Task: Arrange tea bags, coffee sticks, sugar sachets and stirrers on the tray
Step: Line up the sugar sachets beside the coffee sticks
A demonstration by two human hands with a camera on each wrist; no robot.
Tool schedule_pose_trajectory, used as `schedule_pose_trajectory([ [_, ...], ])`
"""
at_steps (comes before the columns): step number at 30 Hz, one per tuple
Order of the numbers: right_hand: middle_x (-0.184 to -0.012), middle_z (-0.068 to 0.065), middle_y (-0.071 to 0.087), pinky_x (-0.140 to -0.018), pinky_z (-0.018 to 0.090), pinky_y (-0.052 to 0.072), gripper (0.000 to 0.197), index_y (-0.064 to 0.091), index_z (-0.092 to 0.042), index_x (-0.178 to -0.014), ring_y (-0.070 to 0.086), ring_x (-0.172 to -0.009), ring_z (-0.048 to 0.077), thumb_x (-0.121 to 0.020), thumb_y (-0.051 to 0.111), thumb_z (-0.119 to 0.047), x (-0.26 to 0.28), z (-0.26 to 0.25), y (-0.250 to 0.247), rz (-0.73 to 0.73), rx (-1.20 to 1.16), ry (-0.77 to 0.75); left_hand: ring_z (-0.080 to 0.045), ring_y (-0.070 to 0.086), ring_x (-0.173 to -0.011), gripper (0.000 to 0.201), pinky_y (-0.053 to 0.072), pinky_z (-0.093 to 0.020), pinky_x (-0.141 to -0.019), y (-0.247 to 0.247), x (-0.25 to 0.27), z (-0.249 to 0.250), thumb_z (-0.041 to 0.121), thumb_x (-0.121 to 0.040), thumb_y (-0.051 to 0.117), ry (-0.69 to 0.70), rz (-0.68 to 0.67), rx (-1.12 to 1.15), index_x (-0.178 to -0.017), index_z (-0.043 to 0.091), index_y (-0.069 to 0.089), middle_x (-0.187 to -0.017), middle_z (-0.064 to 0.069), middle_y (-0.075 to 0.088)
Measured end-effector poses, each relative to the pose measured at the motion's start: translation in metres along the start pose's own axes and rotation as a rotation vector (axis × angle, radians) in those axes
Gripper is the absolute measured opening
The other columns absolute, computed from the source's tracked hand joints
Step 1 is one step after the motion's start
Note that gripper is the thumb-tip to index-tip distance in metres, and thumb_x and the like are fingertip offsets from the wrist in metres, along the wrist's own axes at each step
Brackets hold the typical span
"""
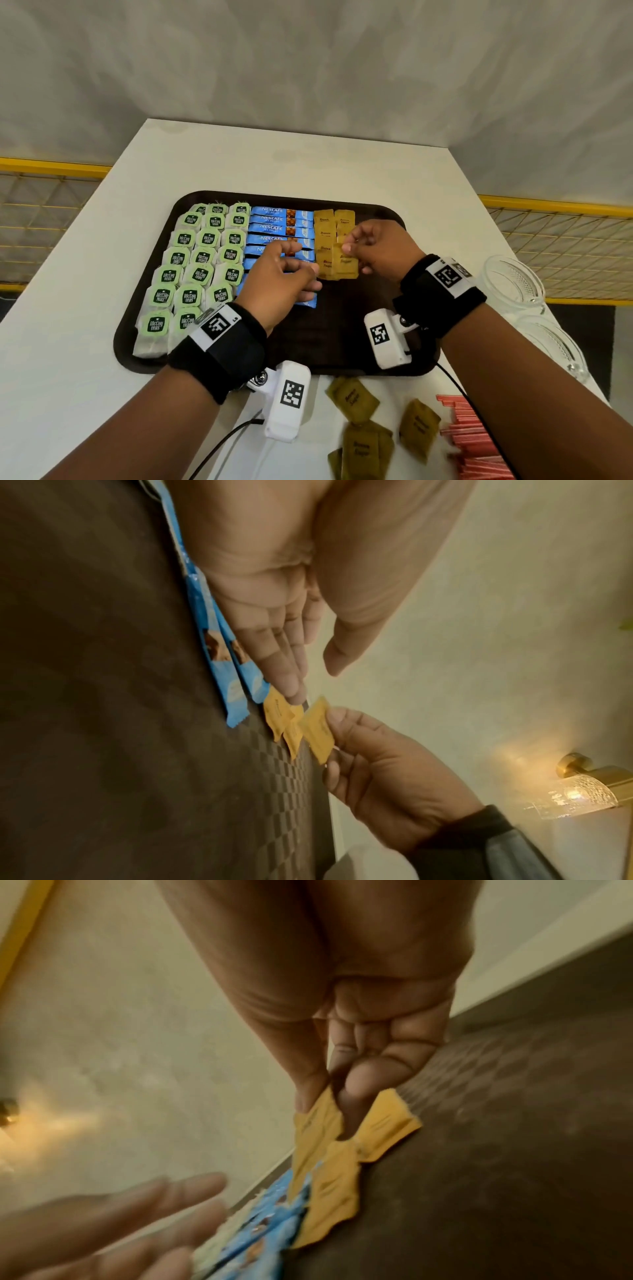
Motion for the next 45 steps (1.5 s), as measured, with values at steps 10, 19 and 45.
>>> schedule_pose_trajectory([
  [10, -0.084, 0.006, 0.068, -0.080, 0.035, 0.054, 0.019, 0.060, -0.015, -0.076, 0.060, -0.070, 0.017, -0.080, 0.073, -0.028, -0.017, 0.019, -0.007, 0.010, 0.346, 0.147, -0.018, 0.072, -0.078, 0.031, 0.059, -0.030, -0.067, -0.010, 0.008, 0.000, 0.015, -0.090, 0.065, -0.004, 0.049, -0.045, -0.117, 0.015, 0.051, -0.093, -0.005, 0.066],
  [19, -0.080, 0.003, 0.061, -0.070, 0.031, 0.047, 0.032, 0.054, -0.014, -0.083, 0.061, -0.080, 0.021, -0.080, 0.069, -0.042, 0.003, 0.002, -0.015, 0.051, 0.541, 0.124, -0.011, 0.069, -0.074, 0.012, 0.055, -0.024, -0.062, -0.005, 0.034, 0.010, 0.017, -0.092, 0.061, 0.057, 0.006, -0.228, -0.103, 0.013, 0.060, -0.090, -0.004, 0.066],
  [45, -0.103, 0.008, 0.065, -0.078, 0.032, 0.050, 0.029, 0.066, -0.013, -0.107, 0.062, -0.092, 0.024, -0.081, 0.064, -0.026, 0.207, 0.045, 0.004, -0.130, 0.851, 0.192, -0.022, 0.046, -0.105, 0.022, 0.048, -0.035, -0.079, 0.098, 0.126, -0.023, 0.009, -0.090, 0.053, 0.631, -0.650, -1.667, -0.110, 0.018, 0.060, -0.113, -0.003, 0.046],
])
Point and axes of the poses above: each hand's wrist, its own x-axis away from the middle knuckle, its own y-axis out of the palm, z = x × y, the point moved 7 cm from there along -x, towards the middle knuckle
